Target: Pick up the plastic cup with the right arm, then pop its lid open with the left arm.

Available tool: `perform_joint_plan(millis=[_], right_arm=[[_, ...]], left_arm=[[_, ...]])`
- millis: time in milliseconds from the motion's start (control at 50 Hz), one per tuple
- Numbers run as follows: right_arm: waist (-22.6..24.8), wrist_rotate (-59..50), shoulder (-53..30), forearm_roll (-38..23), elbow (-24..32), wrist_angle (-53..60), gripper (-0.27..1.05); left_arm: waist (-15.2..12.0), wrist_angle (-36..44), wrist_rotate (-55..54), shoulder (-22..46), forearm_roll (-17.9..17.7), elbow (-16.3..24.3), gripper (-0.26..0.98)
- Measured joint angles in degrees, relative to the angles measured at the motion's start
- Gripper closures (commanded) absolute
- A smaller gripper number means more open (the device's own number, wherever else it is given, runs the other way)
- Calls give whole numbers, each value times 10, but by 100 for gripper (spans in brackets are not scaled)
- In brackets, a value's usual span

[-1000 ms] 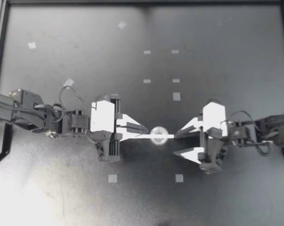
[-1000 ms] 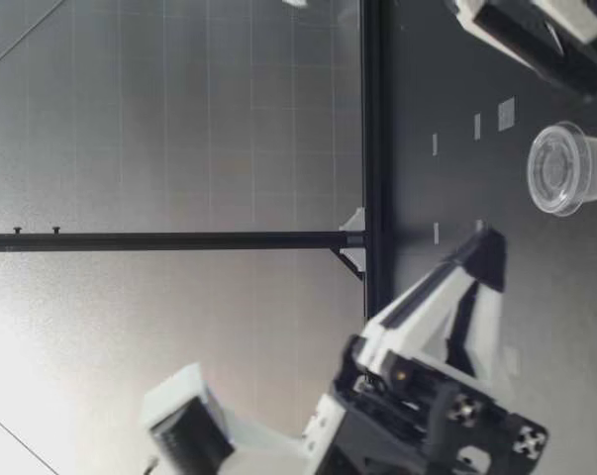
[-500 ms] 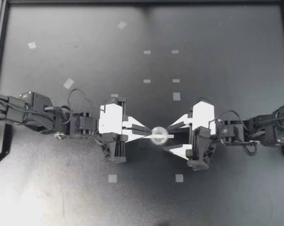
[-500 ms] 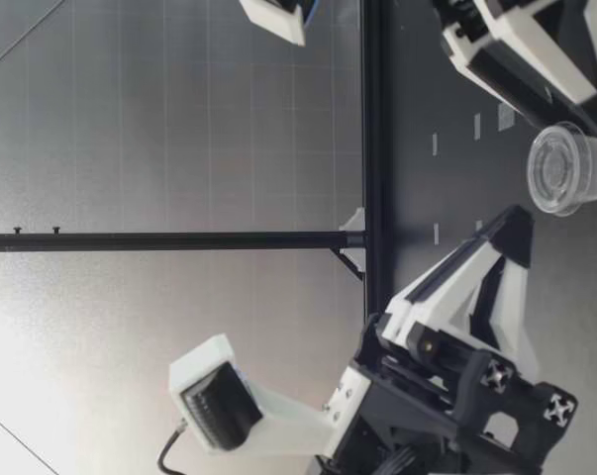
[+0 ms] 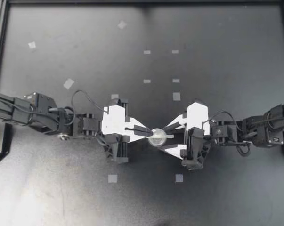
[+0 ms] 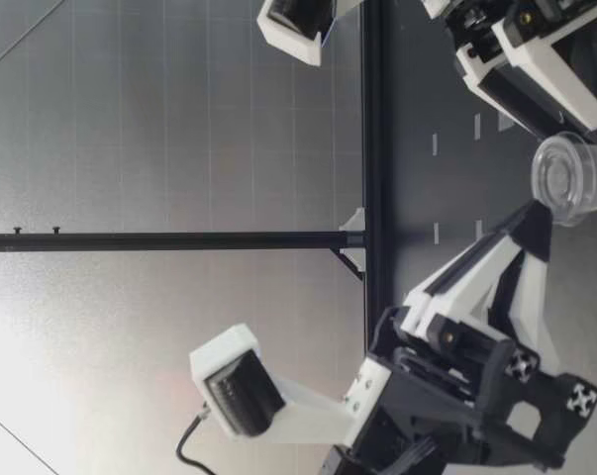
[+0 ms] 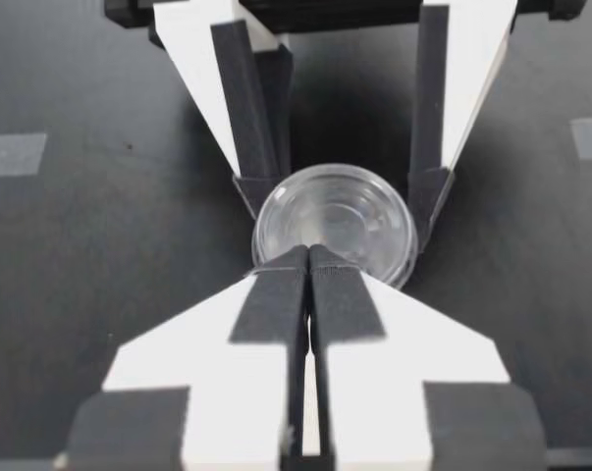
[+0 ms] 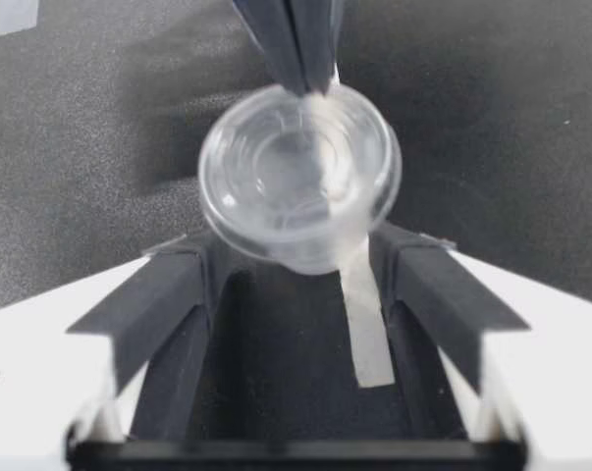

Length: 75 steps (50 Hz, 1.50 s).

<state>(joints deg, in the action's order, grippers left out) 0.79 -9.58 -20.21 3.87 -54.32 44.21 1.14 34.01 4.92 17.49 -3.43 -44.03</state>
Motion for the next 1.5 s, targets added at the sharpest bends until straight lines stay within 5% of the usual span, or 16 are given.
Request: perform_joint_plan(millis=[520,680,820,1120,1300,1500], right_arm=[[0,-1,0,0,3,-15,15],[-2,1,11,0,11,-57,29],[-4,0,18,-6,12,-69,40],[-3,-1,62,-11,-25,-17,40],[-4,11,134,-28,-97,182,40],[-3,70,151,-36,-115,295,40]], left_arm=[[0,0,-2,21,1,13,73],[3,-1,-3,18,1,14,73],[7,-1,-2,-7,1,9,73],[8,11,-58,-126,-13,-43,69],[18,134,-208,-169,-13,-107,47],[30,295,-476,-146,-13,-133,-1]])
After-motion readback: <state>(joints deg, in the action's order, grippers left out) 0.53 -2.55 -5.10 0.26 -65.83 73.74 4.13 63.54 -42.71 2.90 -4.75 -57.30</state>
